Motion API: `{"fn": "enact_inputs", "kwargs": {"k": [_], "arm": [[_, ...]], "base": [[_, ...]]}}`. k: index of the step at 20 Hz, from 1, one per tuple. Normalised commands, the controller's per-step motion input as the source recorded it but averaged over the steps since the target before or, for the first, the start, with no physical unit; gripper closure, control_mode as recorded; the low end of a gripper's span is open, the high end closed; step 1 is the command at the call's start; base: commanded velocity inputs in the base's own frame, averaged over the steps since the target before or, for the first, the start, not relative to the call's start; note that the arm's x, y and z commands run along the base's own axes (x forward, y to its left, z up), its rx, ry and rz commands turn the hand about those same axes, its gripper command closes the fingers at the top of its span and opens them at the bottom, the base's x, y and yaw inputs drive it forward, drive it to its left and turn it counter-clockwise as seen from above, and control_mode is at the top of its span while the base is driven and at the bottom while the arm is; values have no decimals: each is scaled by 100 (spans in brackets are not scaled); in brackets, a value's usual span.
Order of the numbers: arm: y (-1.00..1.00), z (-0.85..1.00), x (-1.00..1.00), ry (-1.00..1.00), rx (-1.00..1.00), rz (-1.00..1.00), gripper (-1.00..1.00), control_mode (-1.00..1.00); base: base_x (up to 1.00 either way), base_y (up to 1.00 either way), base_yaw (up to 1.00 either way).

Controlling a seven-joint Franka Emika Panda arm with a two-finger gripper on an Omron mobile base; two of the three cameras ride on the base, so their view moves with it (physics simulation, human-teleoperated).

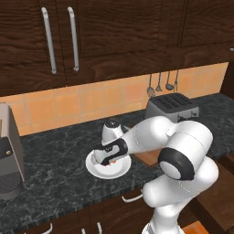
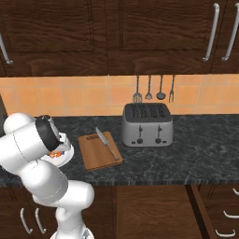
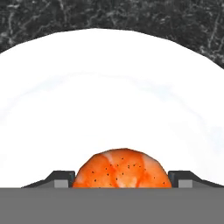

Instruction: Pick up the knife from the drawer and place it on the cutting board. Then place the meat from the plate to the cutting board.

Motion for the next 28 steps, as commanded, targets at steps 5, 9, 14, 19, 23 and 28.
{"fn": "enact_inputs", "kwargs": {"k": [5,9,14,19,23,28], "arm": [[-9,-22,-56,-3,1,-1,100,-100],[-19,26,-18,-3,0,-2,100,-100],[-40,70,2,-6,0,0,100,-100],[-64,29,17,0,0,0,100,-100],[-76,16,33,4,0,0,100,-100],[-70,2,30,3,0,-1,100,-100]], "base": [[0,0,0],[0,0,0],[0,0,0],[0,0,0],[0,0,0],[0,0,0]]}}
